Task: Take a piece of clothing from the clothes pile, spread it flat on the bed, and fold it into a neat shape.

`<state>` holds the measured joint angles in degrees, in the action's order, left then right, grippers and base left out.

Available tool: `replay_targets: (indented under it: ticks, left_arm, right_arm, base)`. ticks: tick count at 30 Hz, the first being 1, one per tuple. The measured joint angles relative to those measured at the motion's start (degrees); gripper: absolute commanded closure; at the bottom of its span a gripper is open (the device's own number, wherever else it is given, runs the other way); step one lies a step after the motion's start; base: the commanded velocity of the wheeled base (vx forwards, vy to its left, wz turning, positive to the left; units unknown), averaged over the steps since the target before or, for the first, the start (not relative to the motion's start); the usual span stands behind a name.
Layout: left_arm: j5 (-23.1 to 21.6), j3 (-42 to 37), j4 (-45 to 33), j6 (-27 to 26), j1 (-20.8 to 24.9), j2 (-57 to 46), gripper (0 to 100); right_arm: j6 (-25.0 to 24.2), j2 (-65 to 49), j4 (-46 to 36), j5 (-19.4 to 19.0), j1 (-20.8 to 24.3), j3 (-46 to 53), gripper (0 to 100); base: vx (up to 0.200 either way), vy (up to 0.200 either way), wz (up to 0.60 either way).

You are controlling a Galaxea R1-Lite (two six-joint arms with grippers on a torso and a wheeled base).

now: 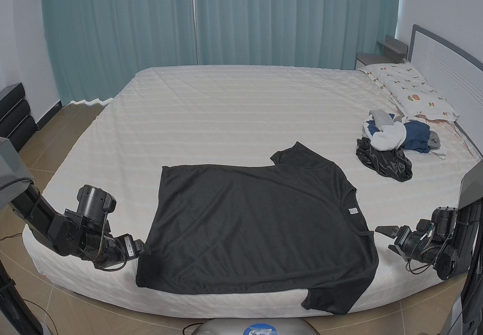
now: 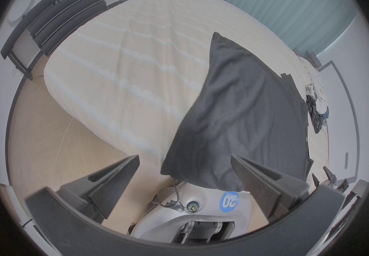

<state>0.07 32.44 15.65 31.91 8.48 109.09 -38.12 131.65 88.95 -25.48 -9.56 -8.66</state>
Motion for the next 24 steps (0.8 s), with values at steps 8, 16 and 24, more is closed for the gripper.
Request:
replay_targets:
  ticks: [8,16,24]
  left_arm:
    - [-0.83,3.72,-0.13,9.24,-0.33,1.27,0]
    - [-4.32,7.24,-0.39,12.29,-1.00,3.43,0]
    - [-4.72,12.43,0.35,17.57,-1.93,6.12,0]
  right_arm:
    - [-0.52,0.02,0.00,-0.05,0.02,-0.40,0]
    - [-3.25,-0.34,0.00,0.02,0.38,-0.85,0]
    - [-3.45,-0.41,0.02,0.02,0.50,-0.73,0]
  base:
    - [0.050,0.000,0.00]
    - [0.200,0.000,0.00]
    - [0.050,0.000,0.00]
